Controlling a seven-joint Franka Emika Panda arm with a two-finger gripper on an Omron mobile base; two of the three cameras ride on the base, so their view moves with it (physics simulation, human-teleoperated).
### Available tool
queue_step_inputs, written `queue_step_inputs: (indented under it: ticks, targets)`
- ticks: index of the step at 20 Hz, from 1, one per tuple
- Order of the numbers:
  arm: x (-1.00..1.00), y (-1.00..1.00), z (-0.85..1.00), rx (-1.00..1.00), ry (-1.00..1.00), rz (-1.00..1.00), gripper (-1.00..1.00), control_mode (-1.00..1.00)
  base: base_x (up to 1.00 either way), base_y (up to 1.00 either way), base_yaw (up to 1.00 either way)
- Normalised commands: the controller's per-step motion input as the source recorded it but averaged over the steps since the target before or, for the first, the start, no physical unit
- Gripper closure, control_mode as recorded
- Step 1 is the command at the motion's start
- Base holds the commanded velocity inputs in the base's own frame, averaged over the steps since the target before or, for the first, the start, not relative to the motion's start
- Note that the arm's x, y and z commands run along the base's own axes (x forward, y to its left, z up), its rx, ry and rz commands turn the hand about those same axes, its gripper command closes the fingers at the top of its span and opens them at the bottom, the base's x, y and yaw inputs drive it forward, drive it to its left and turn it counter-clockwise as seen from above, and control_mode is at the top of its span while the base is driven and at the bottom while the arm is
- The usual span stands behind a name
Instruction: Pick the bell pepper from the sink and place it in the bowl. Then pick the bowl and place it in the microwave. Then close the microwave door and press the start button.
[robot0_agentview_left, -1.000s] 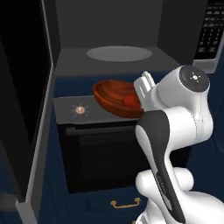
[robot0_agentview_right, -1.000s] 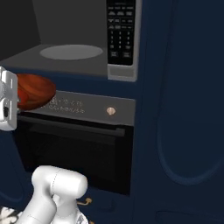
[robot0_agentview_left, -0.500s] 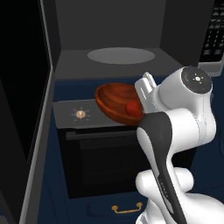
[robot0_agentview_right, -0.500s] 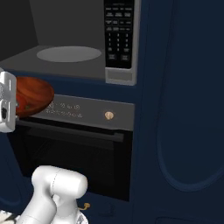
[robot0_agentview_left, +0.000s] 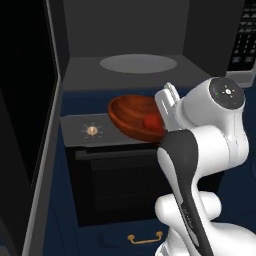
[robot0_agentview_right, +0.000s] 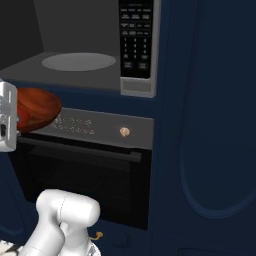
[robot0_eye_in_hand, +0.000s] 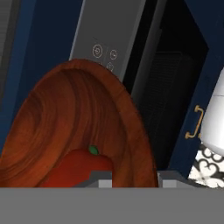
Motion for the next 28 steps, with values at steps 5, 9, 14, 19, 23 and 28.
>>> queue_step_inputs:
  ticks: [5,9,14,19,23,28]
  targets:
    - [-0.89,-0.36,0.58,0.01,-0.19,0.0,1.0,-1.0,0.0,0.0,0.0]
    - [-0.05,-0.56,0.98,0.0,-0.01,0.0,1.0,-1.0,0.0,0.0,0.0]
    - [0.07,-0.34,0.69,0.0,0.0,0.0,1.0,-1.0,0.0,0.0,0.0]
    - [0.37,-0.04,0.33,-0.05,0.01,0.0,1.0,-1.0,0.0,0.0,0.0]
    - [0.39,0.0,0.01,-0.08,-0.06,0.0,1.0,-1.0,0.0,0.0,0.0]
    - [0.46,-0.07,0.0,-0.04,-0.08,0.0,1.0,-1.0,0.0,0.0,0.0]
